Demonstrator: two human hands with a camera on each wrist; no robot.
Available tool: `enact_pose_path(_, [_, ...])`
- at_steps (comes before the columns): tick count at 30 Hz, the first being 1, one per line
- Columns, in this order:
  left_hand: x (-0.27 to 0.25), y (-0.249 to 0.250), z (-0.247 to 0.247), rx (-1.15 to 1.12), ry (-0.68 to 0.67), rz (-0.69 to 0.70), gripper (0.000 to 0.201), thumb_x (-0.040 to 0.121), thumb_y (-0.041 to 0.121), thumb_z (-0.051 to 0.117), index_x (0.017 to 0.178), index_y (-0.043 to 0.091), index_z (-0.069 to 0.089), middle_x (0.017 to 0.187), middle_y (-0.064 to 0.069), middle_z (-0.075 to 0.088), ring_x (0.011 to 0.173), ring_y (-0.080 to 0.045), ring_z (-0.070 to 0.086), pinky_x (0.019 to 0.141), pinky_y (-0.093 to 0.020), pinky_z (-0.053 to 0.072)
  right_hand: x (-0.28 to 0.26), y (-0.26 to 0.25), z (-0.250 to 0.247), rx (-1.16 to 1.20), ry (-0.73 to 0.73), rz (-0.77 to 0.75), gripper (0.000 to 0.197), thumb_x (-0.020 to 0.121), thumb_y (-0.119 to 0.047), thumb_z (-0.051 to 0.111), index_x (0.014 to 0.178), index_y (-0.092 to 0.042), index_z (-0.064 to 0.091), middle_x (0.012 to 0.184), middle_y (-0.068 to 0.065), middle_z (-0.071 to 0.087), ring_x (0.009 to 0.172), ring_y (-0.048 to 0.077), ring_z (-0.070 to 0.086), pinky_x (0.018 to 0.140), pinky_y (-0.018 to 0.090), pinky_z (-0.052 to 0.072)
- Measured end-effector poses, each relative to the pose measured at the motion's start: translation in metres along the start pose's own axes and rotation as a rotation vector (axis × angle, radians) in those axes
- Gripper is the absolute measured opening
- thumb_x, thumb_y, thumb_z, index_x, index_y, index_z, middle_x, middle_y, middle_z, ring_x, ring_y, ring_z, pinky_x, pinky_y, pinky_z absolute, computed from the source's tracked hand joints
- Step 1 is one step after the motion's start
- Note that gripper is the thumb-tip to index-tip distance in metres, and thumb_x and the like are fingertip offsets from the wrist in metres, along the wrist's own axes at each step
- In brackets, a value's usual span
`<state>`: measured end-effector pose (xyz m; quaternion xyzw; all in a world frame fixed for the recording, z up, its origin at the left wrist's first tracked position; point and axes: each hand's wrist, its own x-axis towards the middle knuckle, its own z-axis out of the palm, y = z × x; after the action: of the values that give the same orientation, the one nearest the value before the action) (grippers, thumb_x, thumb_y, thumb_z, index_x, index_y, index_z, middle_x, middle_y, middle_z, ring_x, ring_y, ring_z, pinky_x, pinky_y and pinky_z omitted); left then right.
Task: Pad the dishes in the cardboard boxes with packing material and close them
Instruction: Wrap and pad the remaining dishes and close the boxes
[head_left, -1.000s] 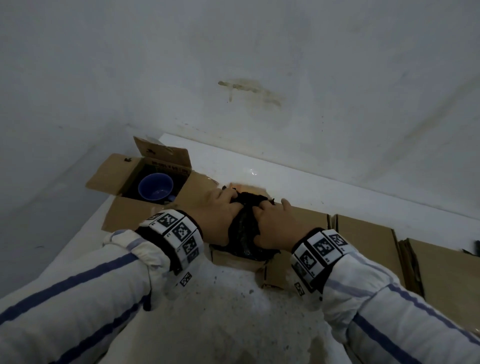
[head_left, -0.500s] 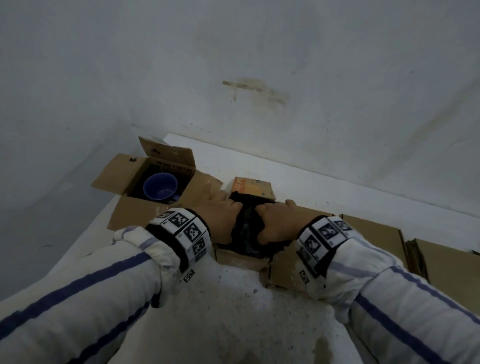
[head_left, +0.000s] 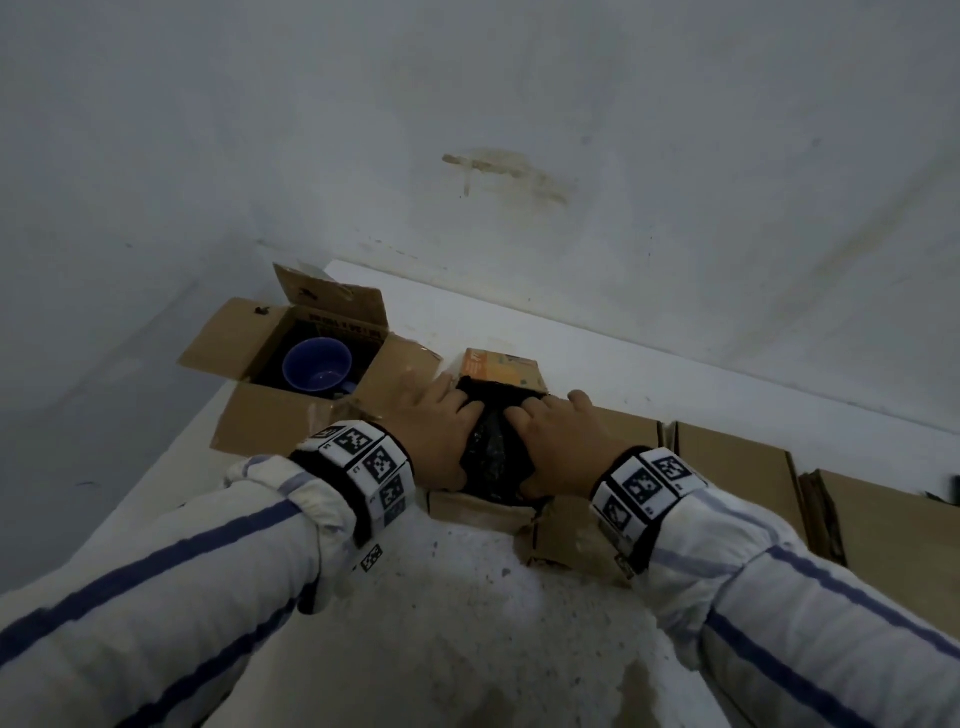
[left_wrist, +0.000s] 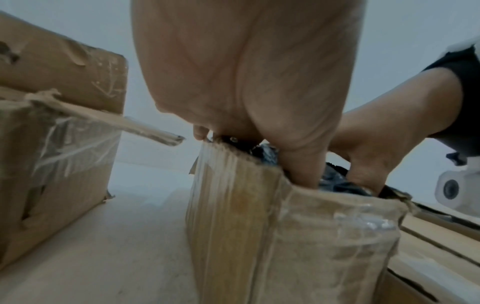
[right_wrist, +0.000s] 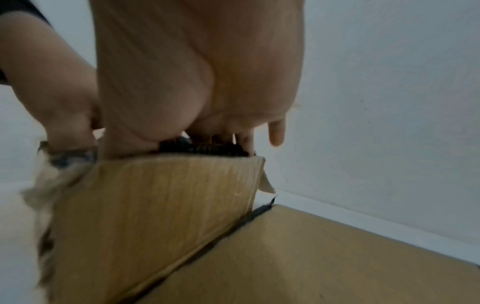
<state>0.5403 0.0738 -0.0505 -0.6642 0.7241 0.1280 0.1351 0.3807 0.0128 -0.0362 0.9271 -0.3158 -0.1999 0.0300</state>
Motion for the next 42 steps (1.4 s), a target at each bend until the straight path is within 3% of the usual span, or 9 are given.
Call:
enact_pose_path(4, [-0.009,-0.005,-0.003,-0.049,0.039,0.032,0.084,0.082,0.043,0.059,0.148,0.020,0.013,0.152,-0.005,0.019,0.145,-0.028,0.004,0.115,-0.054,0.002,-0.011,0.014,-0.011,0.281,-0.107,0.001,0.091,0.075,-0.045,0.068,0.148,-0.024,0.017,0.147,0.002,0.030,0.134,0.022,0.033,0.112,0.045,0.022])
enact_pose_path(11, [-0.003,-0.011,-0.024,0.002,-0.194,0.016,0.088,0.084,0.037,0.061,0.151,0.025,0.005,0.158,0.001,0.006,0.146,-0.028,-0.004,0.114,-0.057,-0.001,0.000,-0.010,0.000,-0.022,-0.155,0.040,0.080,0.088,-0.040,0.055,0.148,-0.006,0.015,0.142,0.015,0.037,0.130,0.031,0.035,0.114,0.043,0.020])
enact_pose_path(15, [-0.003,0.003,-0.010,0.160,-0.019,-0.011,0.085,0.081,0.041,0.062,0.148,0.018,0.015,0.151,-0.007,0.024,0.142,-0.033,0.014,0.110,-0.059,0.012,0.001,-0.017,0.006,-0.084,-0.011,0.073,0.060,0.093,-0.031,0.044,0.144,-0.007,0.026,0.133,0.011,0.045,0.118,0.029,0.048,0.112,0.052,0.016])
enact_pose_path(18, [-0.001,0.008,0.005,0.143,0.102,-0.036,0.077,0.084,0.035,0.057,0.147,0.015,0.017,0.148,-0.010,0.028,0.141,-0.034,0.015,0.110,-0.058,0.013,-0.002,-0.013,0.009,-0.056,-0.032,0.061,0.075,0.086,-0.042,0.056,0.145,-0.011,0.022,0.135,0.009,0.042,0.124,0.029,0.043,0.113,0.054,0.012])
enact_pose_path(24, [0.002,-0.008,-0.001,-0.072,-0.041,0.032,0.082,0.081,0.041,0.061,0.148,0.022,0.017,0.152,-0.008,0.013,0.142,-0.033,0.005,0.115,-0.050,0.006,-0.004,0.006,-0.020,0.469,-0.124,0.067,0.077,0.081,-0.041,0.064,0.145,-0.016,0.029,0.142,0.008,0.029,0.128,0.027,0.035,0.105,0.038,0.038])
enact_pose_path(27, [0.003,-0.013,-0.007,-0.120,0.113,0.057,0.069,0.077,0.045,0.060,0.138,0.022,0.036,0.146,-0.006,0.026,0.136,-0.027,0.021,0.114,-0.043,0.018,0.004,-0.003,-0.022,0.480,-0.106,0.062,0.097,0.078,-0.049,0.068,0.150,-0.012,0.014,0.152,0.008,0.014,0.137,0.028,0.023,0.111,0.038,0.032])
enact_pose_path(29, [0.006,-0.011,-0.007,-0.065,0.177,0.091,0.079,0.075,0.046,0.062,0.141,0.019,0.029,0.146,-0.005,0.027,0.134,-0.025,0.026,0.113,-0.041,0.021,0.010,-0.012,-0.016,0.373,-0.127,0.060,0.106,0.077,-0.051,0.068,0.151,-0.010,0.004,0.155,0.011,0.007,0.141,0.030,0.014,0.114,0.041,0.026])
enact_pose_path(37, [0.008,-0.004,-0.011,0.155,0.162,0.142,0.076,0.077,0.044,0.065,0.140,0.016,0.032,0.140,-0.005,0.036,0.128,-0.026,0.034,0.111,-0.040,0.017,0.015,-0.024,-0.022,0.222,-0.149,0.080,0.074,0.080,-0.047,0.066,0.134,-0.005,0.039,0.128,0.016,0.037,0.116,0.032,0.041,0.095,0.039,0.041])
enact_pose_path(42, [0.013,-0.003,-0.013,0.121,-0.011,0.125,0.086,0.081,0.043,0.065,0.148,0.016,0.019,0.148,-0.006,0.029,0.138,-0.027,0.023,0.115,-0.050,0.008,0.024,-0.014,-0.025,0.257,-0.281,0.036,0.070,0.079,-0.050,0.068,0.129,-0.007,0.044,0.122,0.013,0.046,0.103,0.026,0.053,0.082,0.033,0.045])
